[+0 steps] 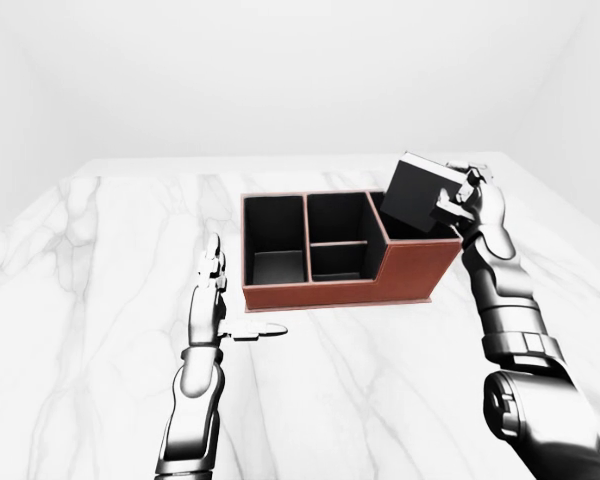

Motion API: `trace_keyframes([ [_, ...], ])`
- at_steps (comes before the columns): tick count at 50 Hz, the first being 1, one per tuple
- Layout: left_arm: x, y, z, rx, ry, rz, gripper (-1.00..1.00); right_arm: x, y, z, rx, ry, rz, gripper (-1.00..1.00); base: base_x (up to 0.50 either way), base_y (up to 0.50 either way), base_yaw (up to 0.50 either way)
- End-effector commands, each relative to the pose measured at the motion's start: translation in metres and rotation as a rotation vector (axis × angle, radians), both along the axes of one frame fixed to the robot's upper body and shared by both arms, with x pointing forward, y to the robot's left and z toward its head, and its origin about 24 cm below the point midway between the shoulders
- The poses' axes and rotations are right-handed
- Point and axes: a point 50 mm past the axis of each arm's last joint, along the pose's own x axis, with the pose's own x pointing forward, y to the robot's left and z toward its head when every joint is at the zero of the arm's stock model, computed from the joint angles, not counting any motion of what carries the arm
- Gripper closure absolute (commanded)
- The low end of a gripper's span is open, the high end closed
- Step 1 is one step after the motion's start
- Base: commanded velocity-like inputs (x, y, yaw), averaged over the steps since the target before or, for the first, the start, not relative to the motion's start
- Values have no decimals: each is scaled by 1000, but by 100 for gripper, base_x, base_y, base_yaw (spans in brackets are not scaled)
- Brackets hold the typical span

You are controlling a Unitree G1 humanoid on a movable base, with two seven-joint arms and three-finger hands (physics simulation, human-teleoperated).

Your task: Pick up the book and place it in the right compartment of the caddy.

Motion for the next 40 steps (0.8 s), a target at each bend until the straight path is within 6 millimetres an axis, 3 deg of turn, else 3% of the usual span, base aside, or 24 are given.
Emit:
trace_keyframes([
  [1,0,0,0,0,1,0,-100,1,-3,-4,31,16,-1,100,0,0,0],
  [4,0,0,0,0,-2,-1,-100,0,-3,4,26,-19,-5,100,0,0,0],
  [7,0,0,0,0,1,-1,-100,0,-2,-5,31,14,-2,100,0,0,0],
  [24,0,0,0,0,2,-2,-100,5,-6,-8,30,56,-9,100,0,0,0],
  [31,0,0,1,1,-5,-3,-100,8,-8,-17,34,112,-15,100,0,0,0],
  [32,0,0,1,1,-5,-3,-100,7,-8,-31,45,165,-12,100,0,0,0],
  [40,0,0,1,1,-5,-2,-100,8,-9,-20,31,127,-18,100,0,0,0],
])
